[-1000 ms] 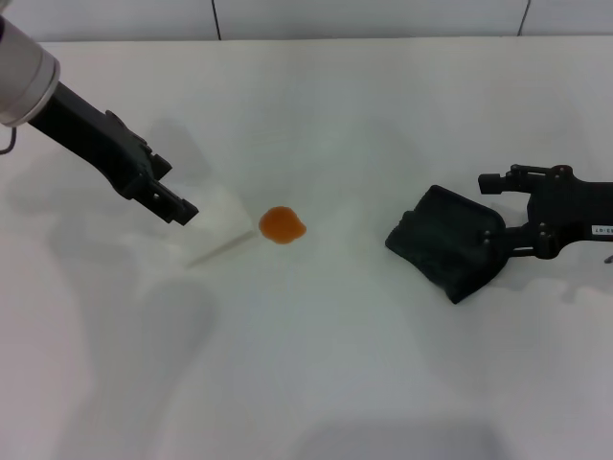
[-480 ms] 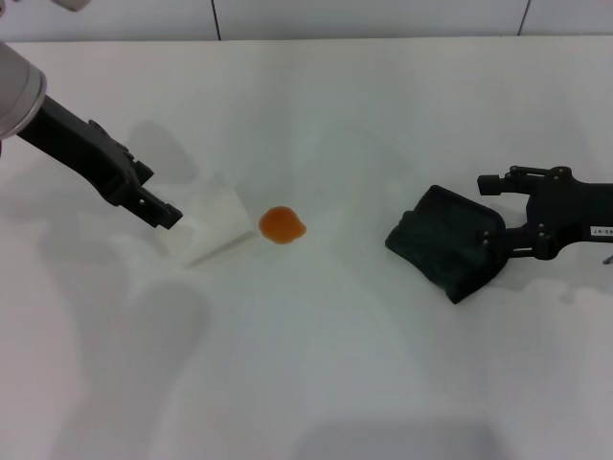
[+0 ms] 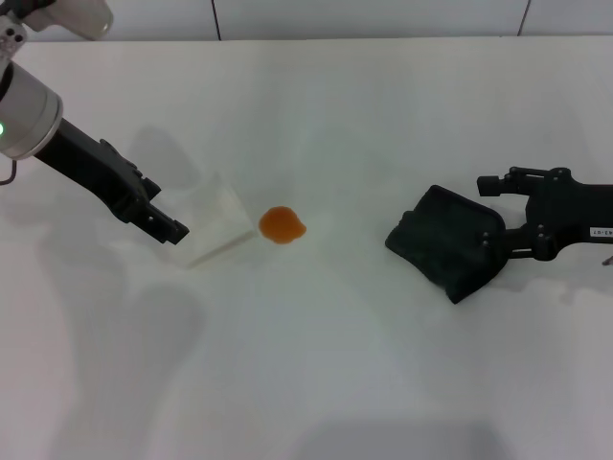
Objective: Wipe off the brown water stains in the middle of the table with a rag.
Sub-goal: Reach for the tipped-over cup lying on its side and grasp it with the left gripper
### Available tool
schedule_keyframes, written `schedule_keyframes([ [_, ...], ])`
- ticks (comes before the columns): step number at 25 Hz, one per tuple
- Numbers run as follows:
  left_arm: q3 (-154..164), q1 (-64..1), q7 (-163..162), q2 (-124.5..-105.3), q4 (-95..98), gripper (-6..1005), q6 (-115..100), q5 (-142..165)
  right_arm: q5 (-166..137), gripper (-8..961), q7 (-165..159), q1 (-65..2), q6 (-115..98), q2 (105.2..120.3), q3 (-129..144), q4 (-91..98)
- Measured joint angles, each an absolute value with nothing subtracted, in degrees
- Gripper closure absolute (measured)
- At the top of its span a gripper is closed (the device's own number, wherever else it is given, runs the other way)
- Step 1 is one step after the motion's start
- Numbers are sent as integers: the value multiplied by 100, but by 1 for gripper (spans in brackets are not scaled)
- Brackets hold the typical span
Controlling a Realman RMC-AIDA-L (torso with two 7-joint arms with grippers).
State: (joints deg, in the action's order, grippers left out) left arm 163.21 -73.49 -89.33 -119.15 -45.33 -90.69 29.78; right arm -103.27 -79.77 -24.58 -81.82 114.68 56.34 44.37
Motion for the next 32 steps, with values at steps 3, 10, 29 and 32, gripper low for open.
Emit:
schedule_keyframes([
  [3, 16321, -7322, -8952, -11916, -4531, 166, -9017, 2941, -10327, 110, -7977, -2439, -8182, 11469, 5634, 4437],
  [10, 16313, -7228, -9059, -11918, -4378, 166, -8824, 2834, -10326, 110, -7972, -2399, -8182, 11476, 5634, 4437],
  [29, 16312, -7071, -9136, -11918, -4280, 166, -8727, 2658, -10318, 111, -7971, -2382, -8186, 11487, 5634, 4439],
  [32, 16316, -7068, -9019, -11917, -4280, 166, -8727, 2687, -10318, 111, -7971, -2382, -8184, 11487, 5634, 4439],
])
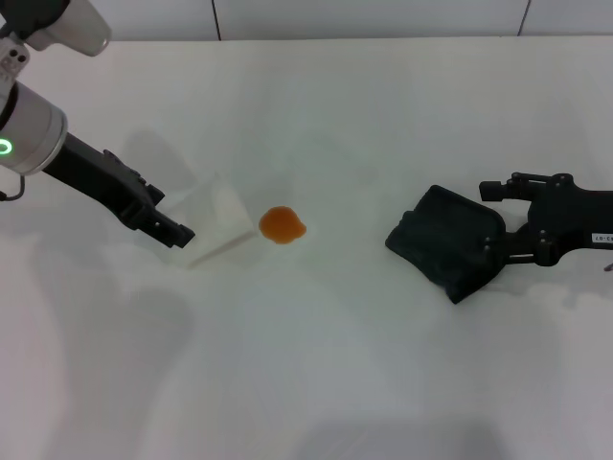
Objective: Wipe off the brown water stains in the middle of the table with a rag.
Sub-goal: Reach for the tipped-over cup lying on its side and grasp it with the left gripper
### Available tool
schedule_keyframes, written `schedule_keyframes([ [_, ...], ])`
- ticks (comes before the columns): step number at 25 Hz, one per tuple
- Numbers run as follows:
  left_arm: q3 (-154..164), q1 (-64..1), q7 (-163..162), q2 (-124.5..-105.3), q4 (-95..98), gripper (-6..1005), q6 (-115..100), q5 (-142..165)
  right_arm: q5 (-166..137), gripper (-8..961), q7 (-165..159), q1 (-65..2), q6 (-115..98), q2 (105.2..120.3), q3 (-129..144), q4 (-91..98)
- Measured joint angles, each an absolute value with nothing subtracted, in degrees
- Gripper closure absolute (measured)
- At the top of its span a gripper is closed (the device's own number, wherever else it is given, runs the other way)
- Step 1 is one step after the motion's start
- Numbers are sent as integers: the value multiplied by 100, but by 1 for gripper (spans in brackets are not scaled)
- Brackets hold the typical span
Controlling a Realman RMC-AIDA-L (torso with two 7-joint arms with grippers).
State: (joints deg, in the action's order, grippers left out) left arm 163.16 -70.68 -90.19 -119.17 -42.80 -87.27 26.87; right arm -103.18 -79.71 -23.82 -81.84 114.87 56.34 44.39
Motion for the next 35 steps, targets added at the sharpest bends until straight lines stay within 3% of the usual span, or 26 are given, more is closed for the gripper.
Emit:
schedule_keyframes([
  [35, 16321, -7232, -8133, -11899, -3522, 167, -7971, 2929, -10310, 112, -7998, -2370, -8173, 11487, 5634, 4438],
])
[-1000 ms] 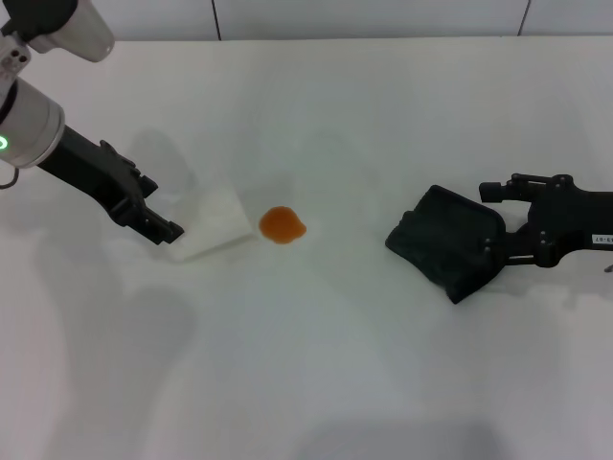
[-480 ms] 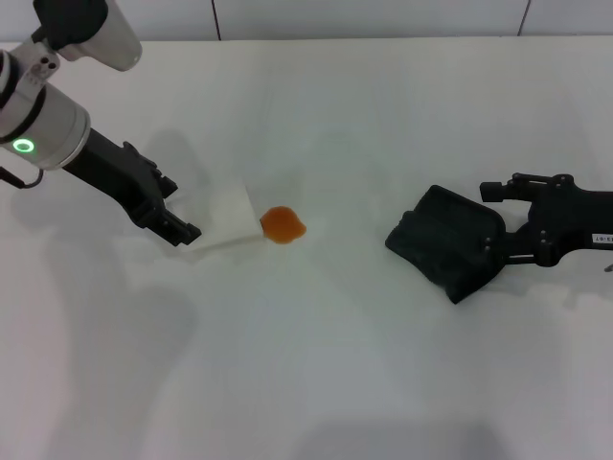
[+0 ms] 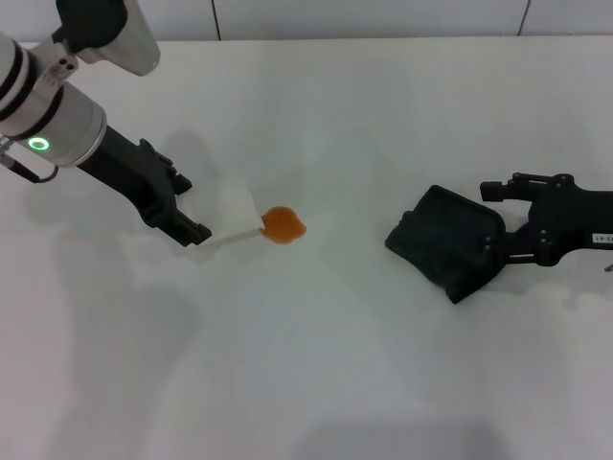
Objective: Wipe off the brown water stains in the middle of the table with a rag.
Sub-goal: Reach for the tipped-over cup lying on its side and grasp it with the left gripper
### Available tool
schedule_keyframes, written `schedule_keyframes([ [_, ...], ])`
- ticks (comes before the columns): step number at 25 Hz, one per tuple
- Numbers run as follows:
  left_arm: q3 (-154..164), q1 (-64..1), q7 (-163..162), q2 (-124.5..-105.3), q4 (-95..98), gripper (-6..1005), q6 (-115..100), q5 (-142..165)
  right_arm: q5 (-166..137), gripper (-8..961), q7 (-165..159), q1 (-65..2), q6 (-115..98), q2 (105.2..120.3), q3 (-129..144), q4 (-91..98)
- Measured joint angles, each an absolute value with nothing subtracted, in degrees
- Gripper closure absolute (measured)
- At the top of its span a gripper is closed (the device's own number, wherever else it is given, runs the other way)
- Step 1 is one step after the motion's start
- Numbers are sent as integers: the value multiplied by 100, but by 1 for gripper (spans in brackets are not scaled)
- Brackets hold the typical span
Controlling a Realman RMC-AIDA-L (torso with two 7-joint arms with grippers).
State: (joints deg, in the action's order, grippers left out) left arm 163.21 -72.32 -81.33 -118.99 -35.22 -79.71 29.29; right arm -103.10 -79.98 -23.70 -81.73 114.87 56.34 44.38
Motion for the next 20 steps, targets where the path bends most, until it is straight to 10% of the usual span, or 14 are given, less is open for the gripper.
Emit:
schedule_keyframes([
  [20, 16321, -7233, -8019, -11918, -3035, 167, -7346, 3057, -10309, 113, -8000, -2331, -8209, 11487, 5590, 4438],
])
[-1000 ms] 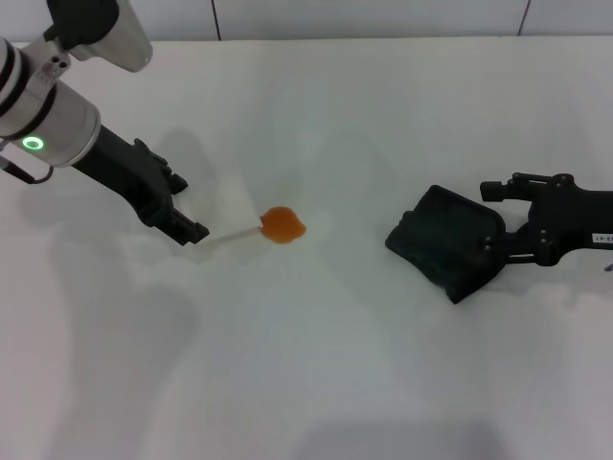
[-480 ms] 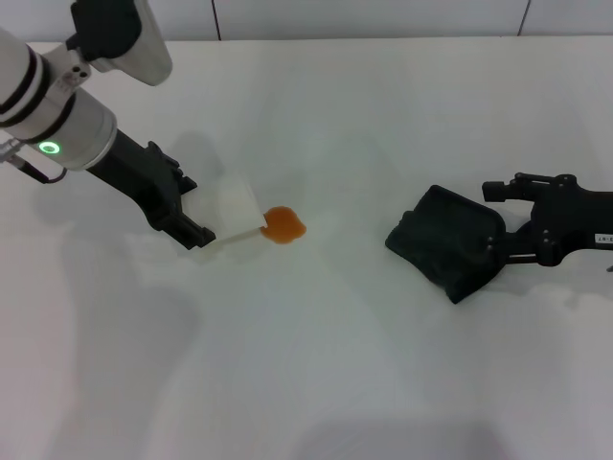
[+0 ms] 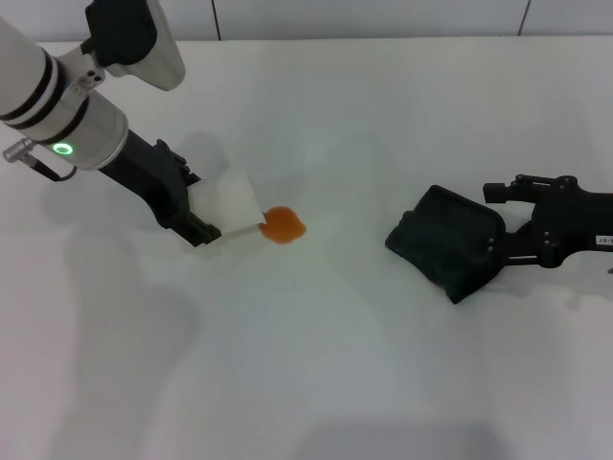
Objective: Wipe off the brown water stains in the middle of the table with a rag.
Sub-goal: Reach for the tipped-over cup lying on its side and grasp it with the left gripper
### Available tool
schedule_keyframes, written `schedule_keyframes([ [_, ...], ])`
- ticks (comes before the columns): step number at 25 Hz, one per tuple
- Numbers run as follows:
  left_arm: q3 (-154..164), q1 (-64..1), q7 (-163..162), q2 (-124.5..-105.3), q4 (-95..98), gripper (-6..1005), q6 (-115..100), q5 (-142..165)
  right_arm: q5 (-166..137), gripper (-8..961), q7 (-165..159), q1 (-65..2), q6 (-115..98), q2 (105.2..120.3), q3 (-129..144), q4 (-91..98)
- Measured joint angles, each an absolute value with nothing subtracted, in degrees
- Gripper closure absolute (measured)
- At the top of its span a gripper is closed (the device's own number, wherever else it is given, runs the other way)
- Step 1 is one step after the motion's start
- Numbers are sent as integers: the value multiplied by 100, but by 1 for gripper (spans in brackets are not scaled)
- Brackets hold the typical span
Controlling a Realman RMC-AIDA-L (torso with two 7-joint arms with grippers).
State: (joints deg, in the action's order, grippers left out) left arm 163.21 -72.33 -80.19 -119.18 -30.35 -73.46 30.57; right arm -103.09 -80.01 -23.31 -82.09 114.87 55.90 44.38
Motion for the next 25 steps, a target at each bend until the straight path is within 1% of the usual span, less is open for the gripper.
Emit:
schedule_keyframes([
  [20, 16313, -7233, -8096, -11918, -2859, 167, -7081, 3021, -10309, 114, -7998, -2329, -8209, 11487, 5581, 4438],
  [25, 16312, -7229, -8130, -11918, -2856, 246, -7056, 3008, -10310, 115, -8003, -2328, -8209, 11487, 5581, 4443],
])
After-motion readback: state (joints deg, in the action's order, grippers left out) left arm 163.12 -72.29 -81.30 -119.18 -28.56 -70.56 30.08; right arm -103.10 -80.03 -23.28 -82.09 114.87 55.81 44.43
